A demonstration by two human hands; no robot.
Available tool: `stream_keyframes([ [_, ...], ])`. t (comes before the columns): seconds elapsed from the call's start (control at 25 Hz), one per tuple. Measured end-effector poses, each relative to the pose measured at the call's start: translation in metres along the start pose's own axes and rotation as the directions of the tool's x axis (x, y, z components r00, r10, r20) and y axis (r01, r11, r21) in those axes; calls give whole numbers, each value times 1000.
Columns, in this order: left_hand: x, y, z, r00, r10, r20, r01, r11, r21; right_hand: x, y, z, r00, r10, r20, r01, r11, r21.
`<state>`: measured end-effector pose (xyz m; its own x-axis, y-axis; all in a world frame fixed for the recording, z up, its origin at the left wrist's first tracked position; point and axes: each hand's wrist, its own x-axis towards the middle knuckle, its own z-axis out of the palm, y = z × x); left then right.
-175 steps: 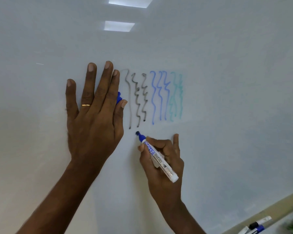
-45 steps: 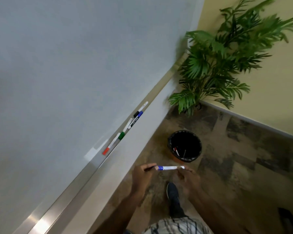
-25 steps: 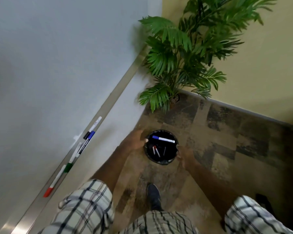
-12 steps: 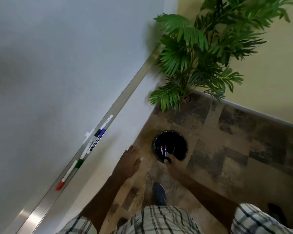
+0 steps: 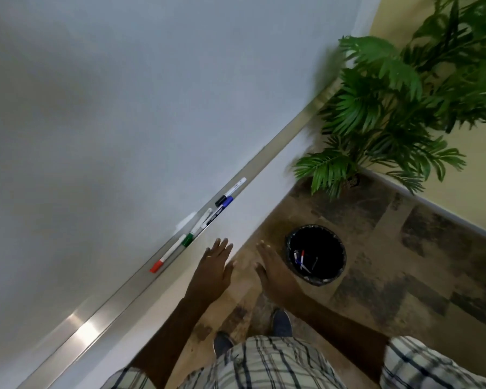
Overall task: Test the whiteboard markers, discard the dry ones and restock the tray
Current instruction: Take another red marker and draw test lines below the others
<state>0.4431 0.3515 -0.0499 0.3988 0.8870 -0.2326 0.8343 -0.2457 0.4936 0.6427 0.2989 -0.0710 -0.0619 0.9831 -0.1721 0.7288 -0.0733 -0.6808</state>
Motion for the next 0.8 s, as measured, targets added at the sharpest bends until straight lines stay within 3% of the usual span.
stream_keyframes([
  [0.24, -36, -49, -37, 994, -54, -95, 55, 998, 16, 15, -65, 38, 993, -115, 1, 114, 989, -89],
  [0.52, -76, -120, -51, 983, -153, -105, 164, 980, 112, 42, -131, 76, 955, -262, 138, 293, 903, -314],
  [0.6, -82, -134, -50, 978, -195, -75, 202, 973, 112, 59, -138, 89, 917, -336, 212, 391, 859, -330],
  [0.8, -87, -154, -46, 974, -226, -23, 227, 963, 143, 106, -155, 108, 745, -493, 449, 655, 668, -353],
])
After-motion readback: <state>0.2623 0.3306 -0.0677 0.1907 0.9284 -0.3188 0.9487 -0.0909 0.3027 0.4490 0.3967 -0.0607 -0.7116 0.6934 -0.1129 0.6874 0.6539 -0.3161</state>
